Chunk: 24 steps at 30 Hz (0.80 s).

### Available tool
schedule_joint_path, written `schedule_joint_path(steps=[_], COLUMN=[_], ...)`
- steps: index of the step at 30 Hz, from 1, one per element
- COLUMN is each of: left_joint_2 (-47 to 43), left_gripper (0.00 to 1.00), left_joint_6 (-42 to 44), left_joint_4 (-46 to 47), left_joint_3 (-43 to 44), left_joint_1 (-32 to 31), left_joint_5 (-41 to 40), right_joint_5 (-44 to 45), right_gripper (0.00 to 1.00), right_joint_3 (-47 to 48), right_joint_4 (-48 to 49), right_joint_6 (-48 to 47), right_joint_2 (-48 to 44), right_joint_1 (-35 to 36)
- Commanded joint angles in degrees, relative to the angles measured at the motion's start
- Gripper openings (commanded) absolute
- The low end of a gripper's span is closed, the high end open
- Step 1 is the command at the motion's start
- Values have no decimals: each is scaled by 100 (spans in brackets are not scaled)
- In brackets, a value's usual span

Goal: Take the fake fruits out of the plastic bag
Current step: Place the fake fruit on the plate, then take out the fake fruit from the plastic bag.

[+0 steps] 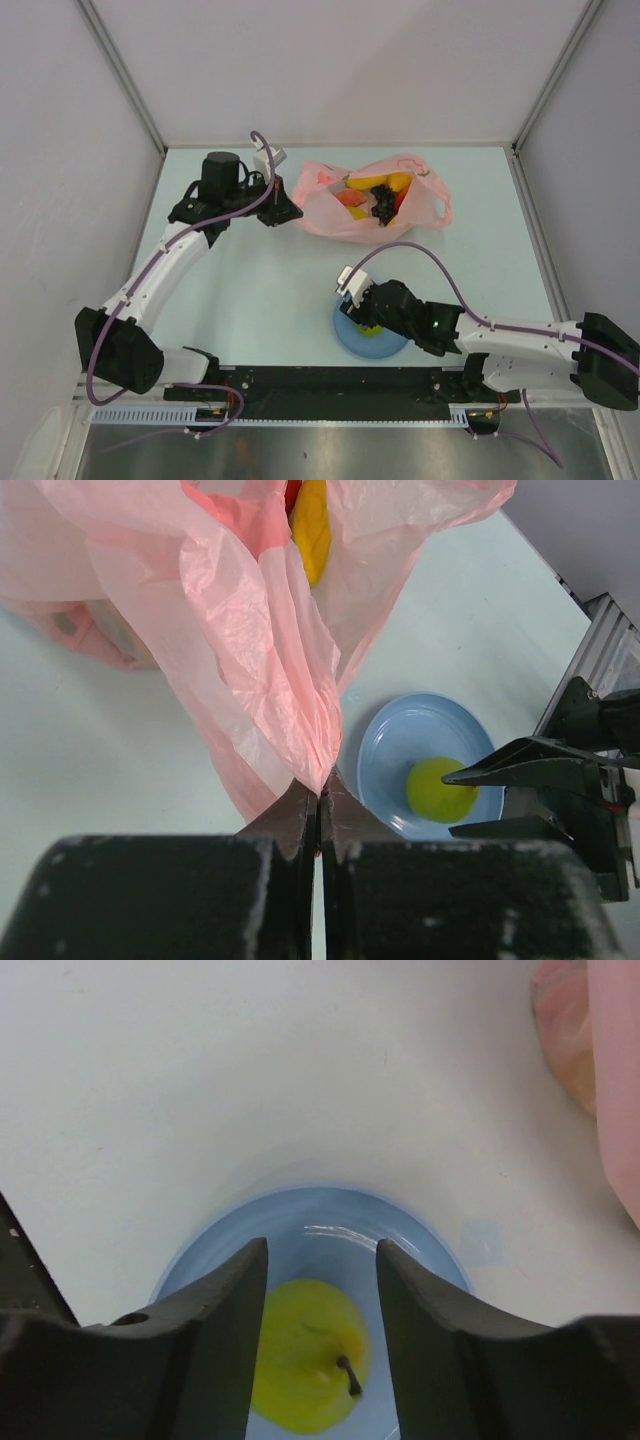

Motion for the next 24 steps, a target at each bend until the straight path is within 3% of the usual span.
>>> schedule_joint_path(steps=[1, 7, 9, 15, 19, 24], left_joint_2=[-125, -178, -213, -406, -486, -574], left_gripper=[0, 0, 0, 0, 1, 0], left_joint_6=[-12, -153, -276, -496, -400, 285], left_joint_4=[41, 111, 146, 94, -239, -627], left_joint_3=[203, 185, 133, 18, 246, 229], left_joint_1=[26, 35, 35, 35, 26, 26], left_joint_5=[82, 170, 223, 425, 706, 874], right_joint_5=[-299, -483, -396, -720, -826, -914], right_gripper=[59, 62, 61, 35, 13, 10], right_joint_3=[673, 2114, 2544, 2757, 2757, 2749], right_joint_4=[-592, -1568, -1639, -1034, -498, 198], right_joint_6=[-3, -161, -187, -599, -1031, -1373], right_joint_2=[-201, -509, -457, 351, 1378, 2810], right_joint_1=[15, -266, -774, -2531, -2990, -3360])
